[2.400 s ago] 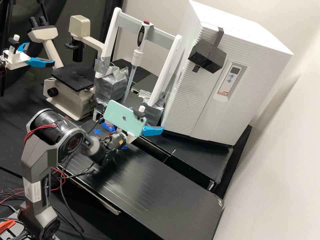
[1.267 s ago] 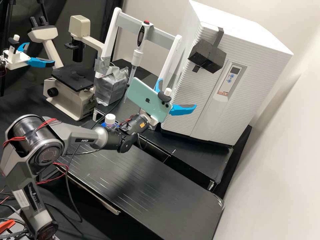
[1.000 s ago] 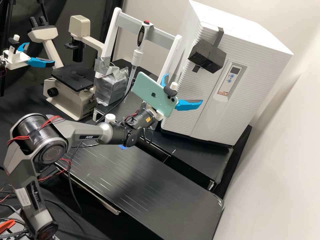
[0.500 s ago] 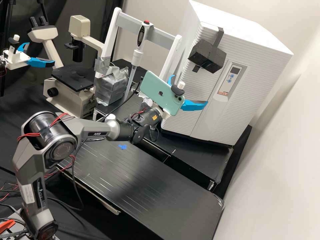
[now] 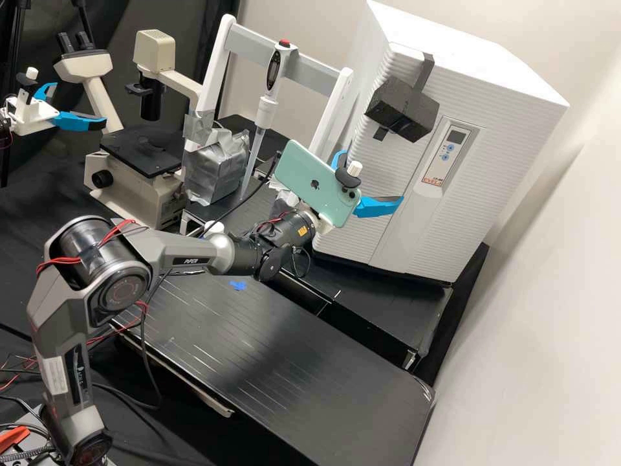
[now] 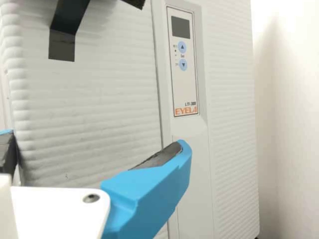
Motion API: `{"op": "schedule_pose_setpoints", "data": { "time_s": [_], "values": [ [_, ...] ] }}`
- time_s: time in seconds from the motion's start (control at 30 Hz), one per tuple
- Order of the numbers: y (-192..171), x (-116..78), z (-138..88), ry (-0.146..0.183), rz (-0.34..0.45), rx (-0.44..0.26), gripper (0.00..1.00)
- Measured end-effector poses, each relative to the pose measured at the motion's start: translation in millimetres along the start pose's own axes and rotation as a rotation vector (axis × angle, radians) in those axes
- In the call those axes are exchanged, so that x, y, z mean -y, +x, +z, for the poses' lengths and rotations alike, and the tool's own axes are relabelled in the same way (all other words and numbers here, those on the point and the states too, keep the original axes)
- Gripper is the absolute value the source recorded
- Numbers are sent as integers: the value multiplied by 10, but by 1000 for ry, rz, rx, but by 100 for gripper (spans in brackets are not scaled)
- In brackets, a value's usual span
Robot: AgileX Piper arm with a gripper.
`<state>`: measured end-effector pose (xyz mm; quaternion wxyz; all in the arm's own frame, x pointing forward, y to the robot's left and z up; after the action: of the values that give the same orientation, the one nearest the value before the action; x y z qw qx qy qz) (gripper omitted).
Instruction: Open the door
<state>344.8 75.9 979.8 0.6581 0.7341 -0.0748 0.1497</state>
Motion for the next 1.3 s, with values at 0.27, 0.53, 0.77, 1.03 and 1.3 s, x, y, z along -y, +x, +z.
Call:
{"op": "schedule_pose_setpoints", "data": {
  "time_s": [0.27,0.53,0.77,1.03,1.3],
  "values": [
    [0,3,-2,-5,-4,-2,0],
    [0,9,-5,-14,-10,-6,0],
    [-6,18,-13,-29,-21,-12,0],
    [-14,30,-12,-39,-30,-16,0],
    [-18,43,-11,-51,-40,-20,0]
  ]
}}
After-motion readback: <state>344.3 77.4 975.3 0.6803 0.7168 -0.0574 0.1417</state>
